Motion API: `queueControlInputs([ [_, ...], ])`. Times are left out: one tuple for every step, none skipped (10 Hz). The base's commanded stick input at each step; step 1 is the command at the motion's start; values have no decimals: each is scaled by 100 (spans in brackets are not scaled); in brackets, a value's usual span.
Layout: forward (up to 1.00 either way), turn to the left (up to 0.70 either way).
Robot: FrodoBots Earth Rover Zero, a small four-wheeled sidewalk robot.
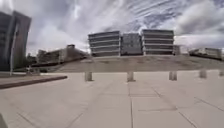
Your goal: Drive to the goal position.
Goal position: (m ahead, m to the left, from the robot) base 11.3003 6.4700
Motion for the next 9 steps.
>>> queueControlInputs([
  [100, 0],
  [100, 0],
  [100, 0],
  [100, 0],
  [100, 0],
  [100, 0],
  [100, 0],
  [100, 0],
  [100, 0],
])
